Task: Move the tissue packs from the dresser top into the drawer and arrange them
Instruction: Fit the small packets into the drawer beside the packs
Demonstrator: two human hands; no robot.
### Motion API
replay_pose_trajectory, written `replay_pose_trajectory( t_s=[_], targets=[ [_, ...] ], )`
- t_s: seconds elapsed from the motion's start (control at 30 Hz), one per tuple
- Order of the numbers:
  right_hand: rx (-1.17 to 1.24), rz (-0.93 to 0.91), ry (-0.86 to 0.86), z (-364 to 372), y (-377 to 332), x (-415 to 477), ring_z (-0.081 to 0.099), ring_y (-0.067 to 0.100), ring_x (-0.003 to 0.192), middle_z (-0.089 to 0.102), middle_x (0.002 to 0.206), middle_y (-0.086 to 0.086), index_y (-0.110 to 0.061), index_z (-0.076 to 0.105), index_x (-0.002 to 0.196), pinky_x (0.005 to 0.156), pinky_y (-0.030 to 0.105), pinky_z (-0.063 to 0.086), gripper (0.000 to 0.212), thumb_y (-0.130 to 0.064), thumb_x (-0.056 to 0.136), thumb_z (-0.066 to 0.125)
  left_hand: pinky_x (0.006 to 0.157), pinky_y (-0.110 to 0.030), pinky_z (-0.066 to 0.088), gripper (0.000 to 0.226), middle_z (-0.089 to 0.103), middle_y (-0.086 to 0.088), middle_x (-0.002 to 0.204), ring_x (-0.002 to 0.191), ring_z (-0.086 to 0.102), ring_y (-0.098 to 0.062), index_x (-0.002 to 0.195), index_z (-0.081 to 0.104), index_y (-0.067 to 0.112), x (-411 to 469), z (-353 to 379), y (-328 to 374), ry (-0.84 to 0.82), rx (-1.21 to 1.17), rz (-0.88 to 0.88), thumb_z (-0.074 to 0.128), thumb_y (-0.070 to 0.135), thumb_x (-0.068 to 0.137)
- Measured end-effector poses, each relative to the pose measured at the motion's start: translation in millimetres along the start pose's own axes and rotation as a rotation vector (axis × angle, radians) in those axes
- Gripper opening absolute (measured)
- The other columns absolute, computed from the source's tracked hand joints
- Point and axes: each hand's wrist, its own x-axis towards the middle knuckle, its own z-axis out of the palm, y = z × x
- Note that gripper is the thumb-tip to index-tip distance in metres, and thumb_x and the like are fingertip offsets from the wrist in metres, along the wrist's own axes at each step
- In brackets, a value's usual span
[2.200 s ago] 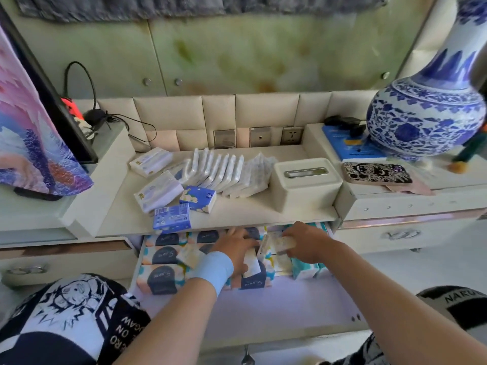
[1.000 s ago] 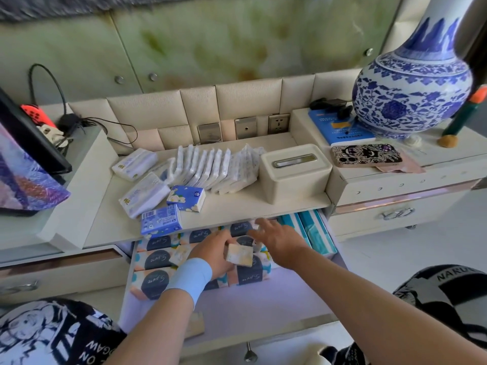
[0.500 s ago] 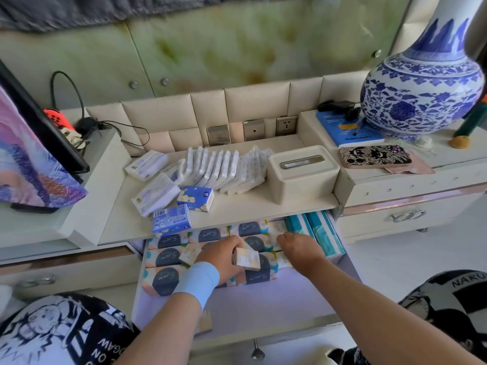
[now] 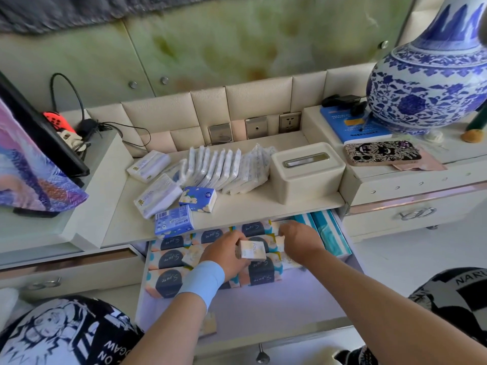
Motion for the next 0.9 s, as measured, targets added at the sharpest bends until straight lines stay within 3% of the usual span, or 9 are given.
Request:
replay_pose_trajectory(
  t_s=[0.07, 0.2, 0.3, 0.37, 0.47, 0.6, 0.73, 0.9],
  targets=[
    [0.184, -0.07, -0.012, -8, -3, -1, 0.061, 0.017, 0.101, 0.064, 0.118, -0.005, -0.027, 0.063, 0.118, 0.084, 0.029, 0.052, 0.039, -0.01, 0.084, 0.057, 0.087, -0.036, 0.05, 0.04, 0.059, 0.016, 0.112, 0.1, 0.058, -0.012, 0.11, 0.049, 0.042, 6, 3, 8, 0.029, -0.031, -0.018, 0.072, 0.049, 0.078],
    [0.377, -0.18, -0.159, -12, -7, -15, 0.056, 0.018, 0.111, 0.056, 0.126, -0.004, -0.03, 0.051, 0.138, 0.095, 0.032, 0.048, 0.056, -0.029, 0.085, 0.067, 0.079, -0.029, 0.045, 0.042, 0.062, 0.011, 0.115, 0.098, 0.059, -0.013, 0.118, 0.053, 0.04, 18, 12, 29, 0.013, -0.071, -0.015, 0.07, 0.05, 0.08],
    [0.214, -0.121, -0.174, -7, 12, -18, 0.055, 0.021, 0.112, 0.051, 0.129, -0.003, -0.028, 0.048, 0.139, 0.094, 0.035, 0.048, 0.055, -0.041, 0.088, 0.066, 0.094, -0.035, 0.046, 0.063, 0.051, 0.005, 0.135, 0.12, 0.053, -0.02, 0.136, 0.043, 0.041, 23, 17, 34, -0.049, 0.107, 0.055, 0.074, 0.041, 0.08],
    [0.006, -0.122, -0.196, -5, 30, -24, 0.054, 0.019, 0.11, 0.047, 0.129, -0.004, -0.031, 0.048, 0.138, 0.095, 0.036, 0.048, 0.054, -0.047, 0.088, 0.061, 0.104, -0.037, 0.04, 0.08, 0.036, 0.003, 0.149, 0.137, 0.037, -0.023, 0.146, 0.033, 0.037, 25, 18, 27, -0.168, 0.325, 0.091, 0.076, 0.028, 0.08],
    [-0.242, -0.18, -0.222, 2, 44, -32, 0.052, 0.019, 0.11, 0.048, 0.125, -0.001, -0.032, 0.051, 0.135, 0.101, 0.039, 0.043, 0.051, -0.048, 0.087, 0.059, 0.112, -0.041, 0.034, 0.096, 0.02, 0.005, 0.157, 0.144, 0.018, -0.024, 0.149, 0.028, 0.035, 30, 23, 9, -0.317, 0.481, 0.089, 0.083, 0.029, 0.07],
    [-0.315, -0.261, -0.107, 10, 34, -30, 0.06, 0.02, 0.105, 0.056, 0.124, -0.002, -0.027, 0.053, 0.128, 0.097, 0.037, 0.047, 0.041, -0.037, 0.09, 0.064, 0.108, -0.039, 0.038, 0.081, 0.029, 0.005, 0.15, 0.137, 0.028, -0.023, 0.142, 0.04, 0.037, 30, 25, 2, -0.261, 0.404, 0.099, 0.08, 0.027, 0.073],
    [-0.316, -0.2, -0.016, 20, 30, -26, 0.062, 0.02, 0.097, 0.055, 0.123, -0.001, -0.025, 0.052, 0.121, 0.09, 0.035, 0.048, 0.032, -0.036, 0.093, 0.063, 0.104, -0.037, 0.041, 0.058, 0.04, 0.004, 0.137, 0.129, 0.037, -0.022, 0.136, 0.048, 0.039, 25, 24, -4, -0.118, 0.251, 0.098, 0.065, 0.013, 0.086],
    [-0.387, -0.131, -0.032, 24, 24, -19, 0.054, 0.022, 0.097, 0.043, 0.124, 0.006, -0.022, 0.057, 0.119, 0.084, 0.037, 0.047, 0.031, -0.035, 0.091, 0.062, 0.098, -0.042, 0.046, 0.05, 0.046, 0.004, 0.131, 0.123, 0.044, -0.021, 0.132, 0.046, 0.036, 17, 15, -4, -0.033, 0.153, 0.069, 0.067, 0.03, 0.087]
  ],
)
